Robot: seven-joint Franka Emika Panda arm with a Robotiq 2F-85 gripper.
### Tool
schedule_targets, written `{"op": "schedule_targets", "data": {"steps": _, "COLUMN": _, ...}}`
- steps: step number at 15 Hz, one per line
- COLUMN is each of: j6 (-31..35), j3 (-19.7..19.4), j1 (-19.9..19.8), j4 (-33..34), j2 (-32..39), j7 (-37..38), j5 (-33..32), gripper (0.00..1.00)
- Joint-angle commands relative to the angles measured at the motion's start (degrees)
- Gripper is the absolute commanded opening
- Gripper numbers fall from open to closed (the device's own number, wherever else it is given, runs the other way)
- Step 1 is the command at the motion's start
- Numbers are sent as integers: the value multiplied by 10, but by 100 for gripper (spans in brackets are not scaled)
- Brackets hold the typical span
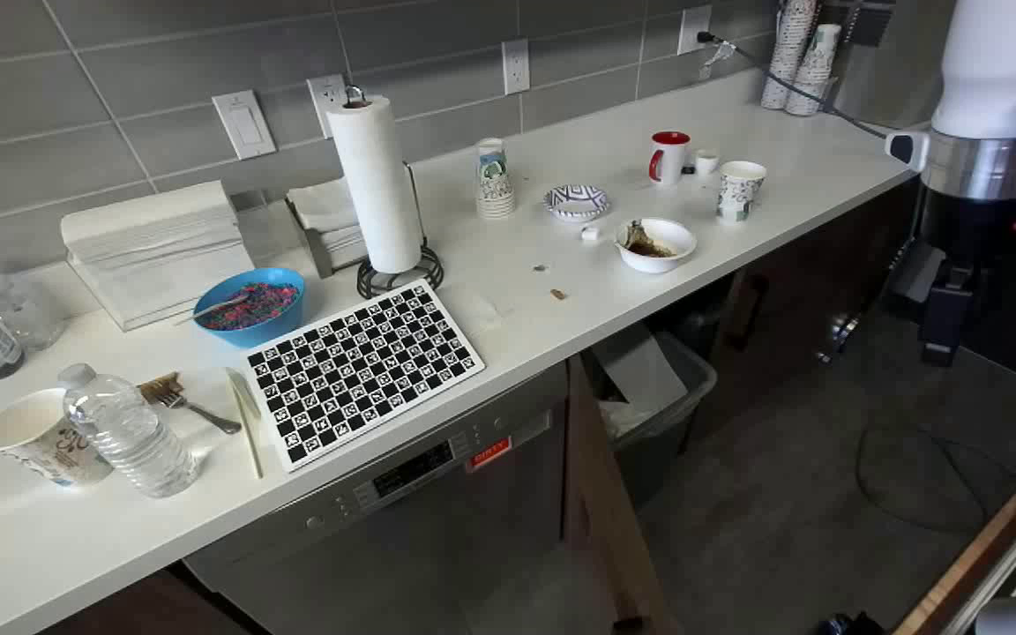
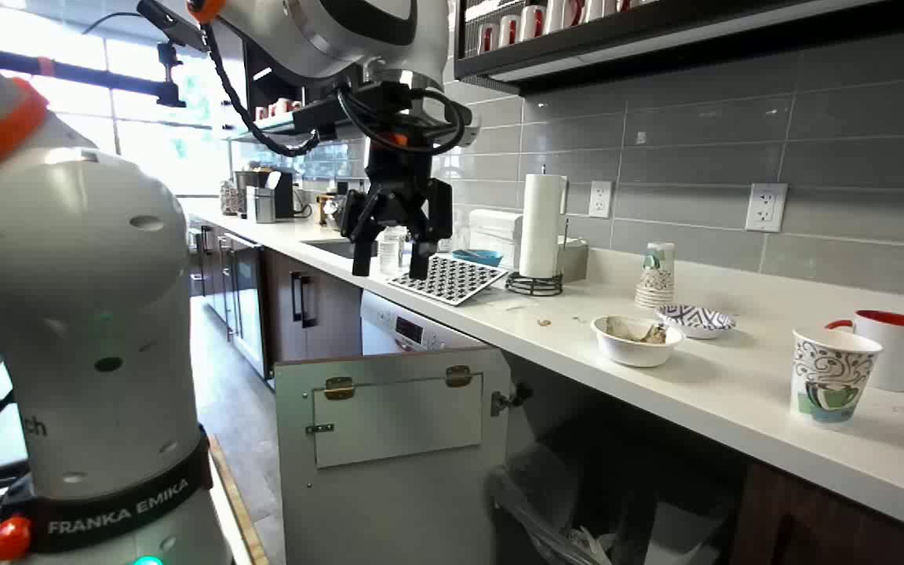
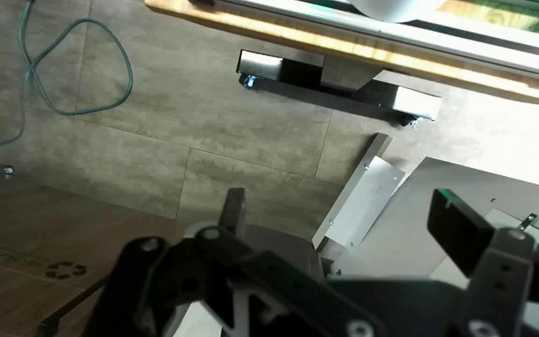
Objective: Pick up one object from the countertop and put it inside the grey bin.
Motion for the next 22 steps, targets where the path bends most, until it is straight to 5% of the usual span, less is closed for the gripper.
{"op": "schedule_targets", "data": {"steps": 1, "j6": -2, "j3": -8, "j1": 9, "j4": -2, "j2": 1, "j7": 6, "j5": -5, "gripper": 100}}
{"op": "schedule_targets", "data": {"steps": 9, "j6": 19, "j3": -9, "j1": 15, "j4": -8, "j2": 7, "j7": -2, "j5": -5, "gripper": 100}}
{"op": "schedule_targets", "data": {"steps": 17, "j6": 405, "j3": -23, "j1": 59, "j4": 51, "j2": 235, "j7": -104, "j5": -16, "gripper": 100}}
{"op": "schedule_targets", "data": {"steps": 22, "j6": 487, "j3": -54, "j1": 74, "j4": 162, "j2": 403, "j7": -208, "j5": 35, "gripper": 100}}
